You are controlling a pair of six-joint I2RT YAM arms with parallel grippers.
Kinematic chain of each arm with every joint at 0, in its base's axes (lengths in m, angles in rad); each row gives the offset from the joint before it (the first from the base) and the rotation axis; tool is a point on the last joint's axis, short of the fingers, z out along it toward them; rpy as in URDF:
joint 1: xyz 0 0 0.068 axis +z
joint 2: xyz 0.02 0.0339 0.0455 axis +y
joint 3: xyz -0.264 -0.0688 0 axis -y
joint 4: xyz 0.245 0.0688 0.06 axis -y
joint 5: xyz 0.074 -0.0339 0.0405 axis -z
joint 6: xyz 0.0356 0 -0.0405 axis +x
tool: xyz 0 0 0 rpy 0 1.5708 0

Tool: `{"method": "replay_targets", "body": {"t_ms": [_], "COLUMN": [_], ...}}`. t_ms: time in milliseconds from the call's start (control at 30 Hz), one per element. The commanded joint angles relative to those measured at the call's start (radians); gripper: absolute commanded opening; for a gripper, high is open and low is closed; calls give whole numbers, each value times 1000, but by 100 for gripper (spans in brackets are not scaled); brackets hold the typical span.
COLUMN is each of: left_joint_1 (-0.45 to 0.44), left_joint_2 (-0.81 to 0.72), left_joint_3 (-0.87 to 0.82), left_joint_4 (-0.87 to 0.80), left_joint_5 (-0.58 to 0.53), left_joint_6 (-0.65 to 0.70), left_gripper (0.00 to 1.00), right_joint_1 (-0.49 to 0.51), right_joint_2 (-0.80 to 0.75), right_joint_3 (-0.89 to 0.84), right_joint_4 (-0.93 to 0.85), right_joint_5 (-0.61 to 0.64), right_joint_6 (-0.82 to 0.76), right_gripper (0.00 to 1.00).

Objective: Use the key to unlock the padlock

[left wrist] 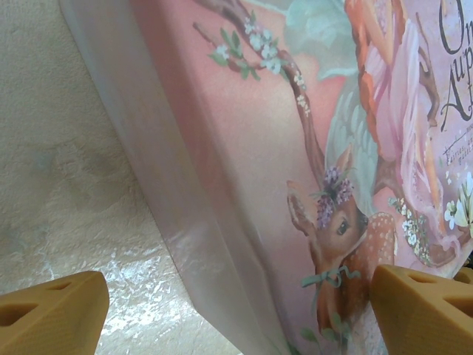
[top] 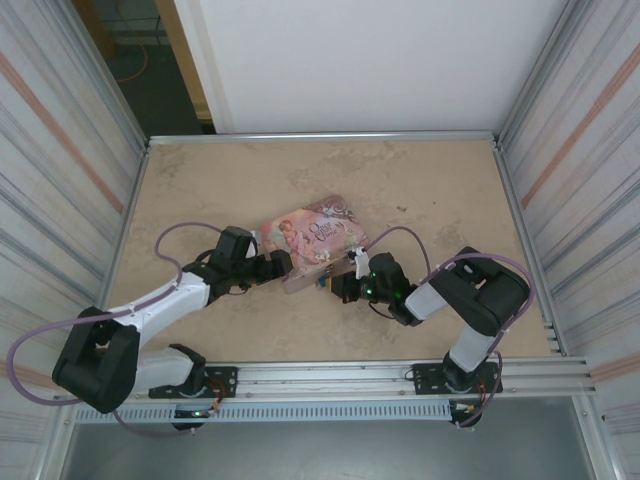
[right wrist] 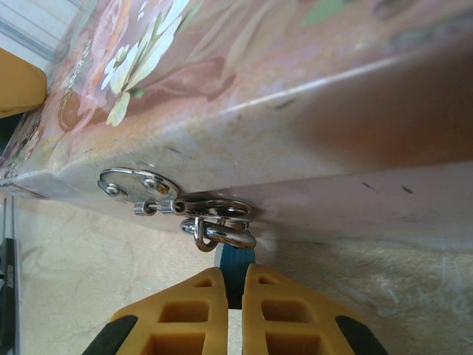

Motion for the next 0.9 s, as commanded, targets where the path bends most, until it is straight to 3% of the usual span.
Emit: {"method": "replay_targets", "body": {"t_ms": [0, 867], "left_joint_1": [-16, -39], "left_joint_2": [3, -1], "left_joint_3": [-17, -40], "left_joint_4": [-73, -73], "left_joint_5": [-9, -26], "left_joint_6": [8, 3], "left_gripper": [91, 91], "right_joint_1": [-10, -92], "right_joint_2": [-3, -112], "right_joint_3": [-17, -42], "right_joint_4": [-66, -51], "right_joint_5": [13, -17], "right_joint_6": [69, 269], "right_gripper": [2, 0]}}
